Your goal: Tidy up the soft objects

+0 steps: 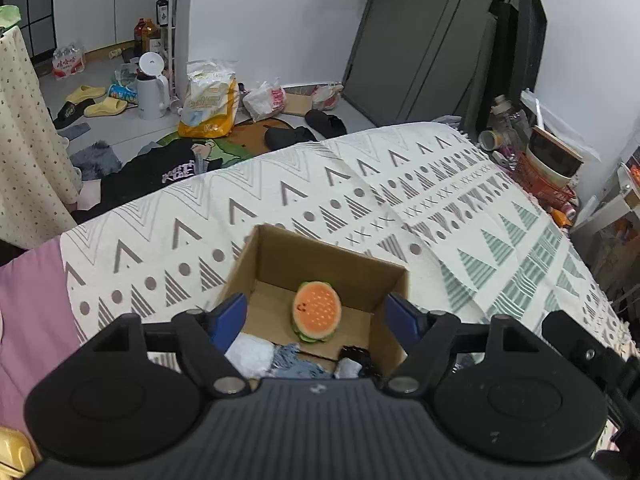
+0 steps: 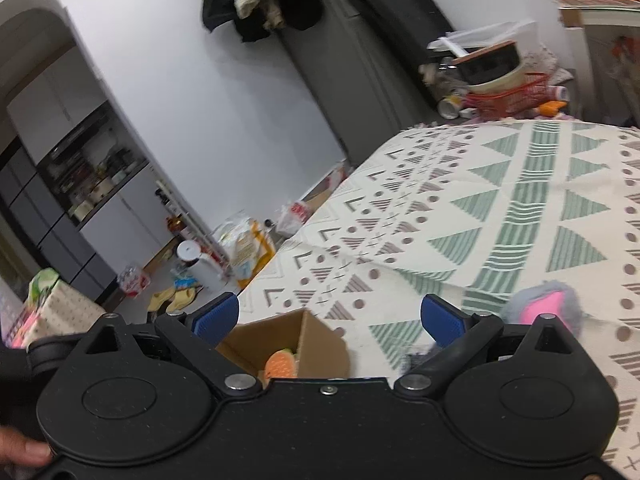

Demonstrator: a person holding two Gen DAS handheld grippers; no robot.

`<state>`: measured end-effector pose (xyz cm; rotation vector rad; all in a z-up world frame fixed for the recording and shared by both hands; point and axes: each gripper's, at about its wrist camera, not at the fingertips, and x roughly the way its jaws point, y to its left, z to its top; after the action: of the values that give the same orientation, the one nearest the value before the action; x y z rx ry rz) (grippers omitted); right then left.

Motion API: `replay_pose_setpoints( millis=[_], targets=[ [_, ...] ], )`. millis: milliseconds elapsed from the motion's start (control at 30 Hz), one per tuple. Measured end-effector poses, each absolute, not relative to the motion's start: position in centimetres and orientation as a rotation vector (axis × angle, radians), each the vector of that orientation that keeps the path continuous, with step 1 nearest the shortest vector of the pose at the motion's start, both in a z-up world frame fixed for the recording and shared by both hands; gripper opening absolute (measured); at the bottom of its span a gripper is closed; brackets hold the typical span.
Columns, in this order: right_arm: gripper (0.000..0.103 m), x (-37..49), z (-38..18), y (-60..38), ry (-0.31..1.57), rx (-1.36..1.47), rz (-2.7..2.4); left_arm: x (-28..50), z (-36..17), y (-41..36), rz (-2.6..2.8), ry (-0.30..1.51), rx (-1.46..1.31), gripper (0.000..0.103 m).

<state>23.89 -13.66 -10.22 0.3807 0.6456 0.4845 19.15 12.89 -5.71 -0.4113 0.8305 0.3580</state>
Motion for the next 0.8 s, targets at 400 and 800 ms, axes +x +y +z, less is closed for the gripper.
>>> replay_pose_setpoints(
  millis=[400, 800],
  targets=[
    [0.099, 23.9, -9.3, -17.8, 0.663, 0.362, 0.447, 19.1, -4.7, 7.6, 0.308, 0.828, -0.340, 0.075],
    [0.049, 28.0, -14.5, -23.3, 0.891, 0.543, 0.372, 20.2, -5.3, 2.3, 0.267, 0.856, -0.298, 0.075]
  ],
)
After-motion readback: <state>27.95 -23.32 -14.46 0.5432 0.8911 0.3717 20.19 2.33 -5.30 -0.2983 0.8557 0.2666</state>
